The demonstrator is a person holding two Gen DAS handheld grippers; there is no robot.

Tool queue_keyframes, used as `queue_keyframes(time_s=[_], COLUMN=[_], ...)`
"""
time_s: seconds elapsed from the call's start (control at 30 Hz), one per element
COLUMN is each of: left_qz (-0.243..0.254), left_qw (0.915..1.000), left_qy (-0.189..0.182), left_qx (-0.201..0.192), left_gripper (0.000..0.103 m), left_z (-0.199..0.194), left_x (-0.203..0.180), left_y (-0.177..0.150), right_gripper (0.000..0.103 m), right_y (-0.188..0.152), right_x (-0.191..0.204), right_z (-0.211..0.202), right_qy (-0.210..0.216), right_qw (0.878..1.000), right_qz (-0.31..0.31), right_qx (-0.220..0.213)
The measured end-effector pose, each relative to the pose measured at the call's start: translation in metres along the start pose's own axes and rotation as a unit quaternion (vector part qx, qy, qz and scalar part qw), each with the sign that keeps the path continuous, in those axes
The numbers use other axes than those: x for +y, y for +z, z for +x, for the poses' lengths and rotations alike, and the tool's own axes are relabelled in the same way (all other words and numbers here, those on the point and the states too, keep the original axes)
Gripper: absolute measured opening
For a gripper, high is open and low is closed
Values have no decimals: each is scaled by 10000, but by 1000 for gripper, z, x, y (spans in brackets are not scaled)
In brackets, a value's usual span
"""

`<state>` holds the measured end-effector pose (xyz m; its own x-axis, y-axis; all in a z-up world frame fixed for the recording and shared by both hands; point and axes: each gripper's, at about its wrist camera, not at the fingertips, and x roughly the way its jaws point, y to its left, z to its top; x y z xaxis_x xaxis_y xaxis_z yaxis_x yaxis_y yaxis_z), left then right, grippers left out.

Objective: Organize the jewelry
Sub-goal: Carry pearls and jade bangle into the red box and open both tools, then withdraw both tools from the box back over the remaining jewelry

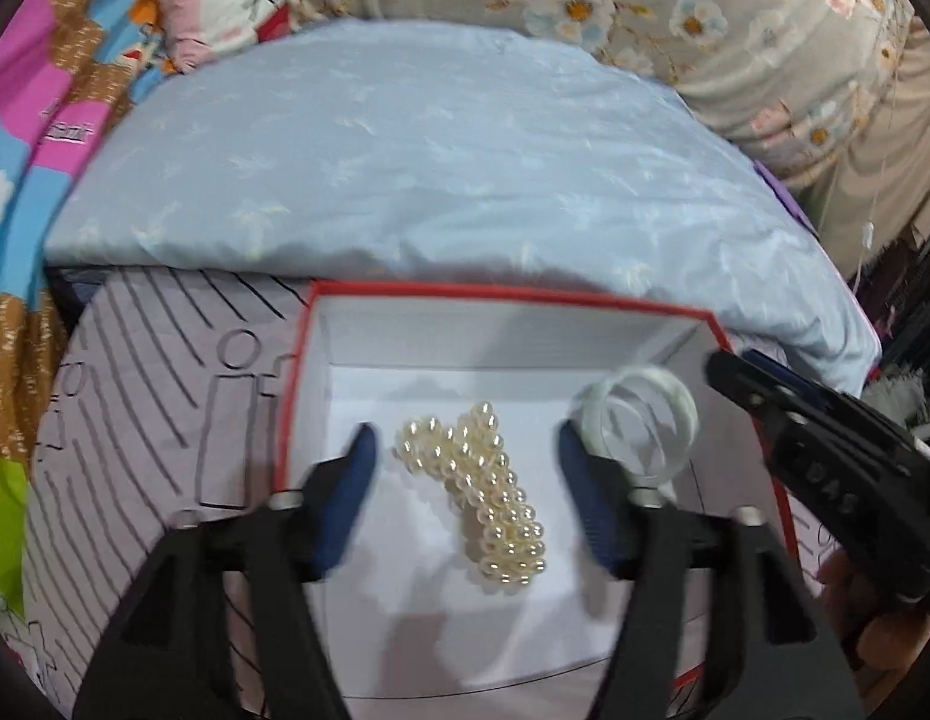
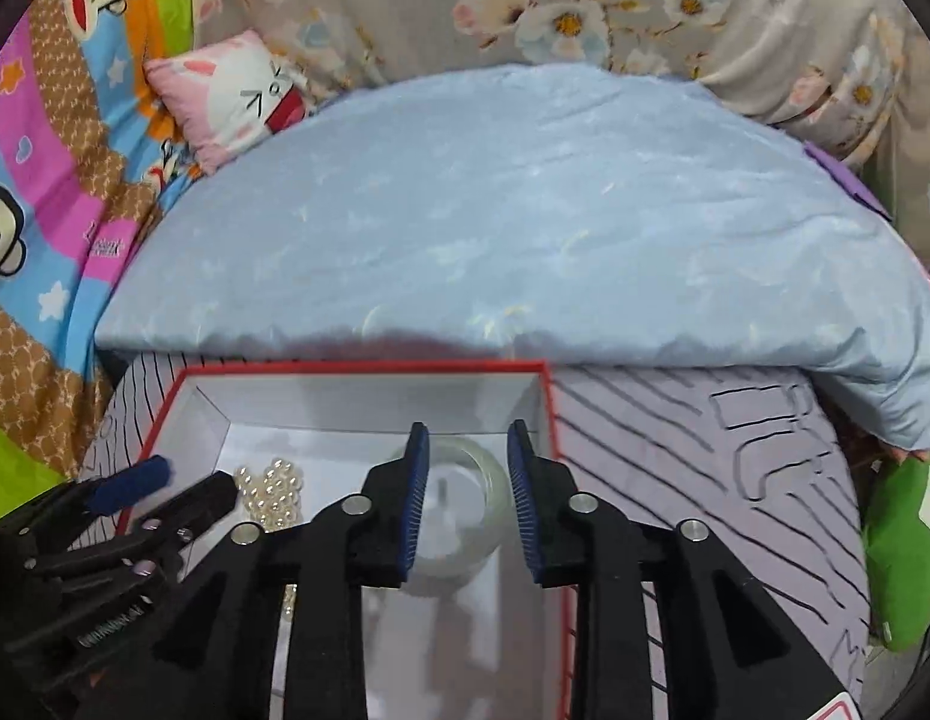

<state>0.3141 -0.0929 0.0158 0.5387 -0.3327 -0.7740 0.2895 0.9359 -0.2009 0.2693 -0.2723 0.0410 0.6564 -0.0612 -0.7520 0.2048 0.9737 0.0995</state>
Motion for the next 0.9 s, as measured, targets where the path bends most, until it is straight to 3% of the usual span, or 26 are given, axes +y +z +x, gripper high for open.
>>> queue_keyframes(time_s=[0.17, 0.3, 0.67, 0.9], left_qz=[-63, -132, -174, -221], left_qw=[9986, 9977, 9990, 9984], left_qy=[265, 417, 396, 494], left_qx=[-450, -524, -140, 162], left_gripper=[73, 73, 73, 73], left_z=[-50, -82, -129, -136], left_x=[8, 12, 9, 5], left_y=[-14, -42, -149, -195], right_gripper=[39, 41, 41, 41], right_y=[-21, -57, -164, -202], right_x=[-10, -16, -13, -10], right_z=[-58, -97, -144, -155], right_qy=[-29, 121, 292, 347], right_qw=[9992, 9990, 9995, 9989], right_qz=[28, 79, 132, 223], right_qx=[-390, -416, 15, 228])
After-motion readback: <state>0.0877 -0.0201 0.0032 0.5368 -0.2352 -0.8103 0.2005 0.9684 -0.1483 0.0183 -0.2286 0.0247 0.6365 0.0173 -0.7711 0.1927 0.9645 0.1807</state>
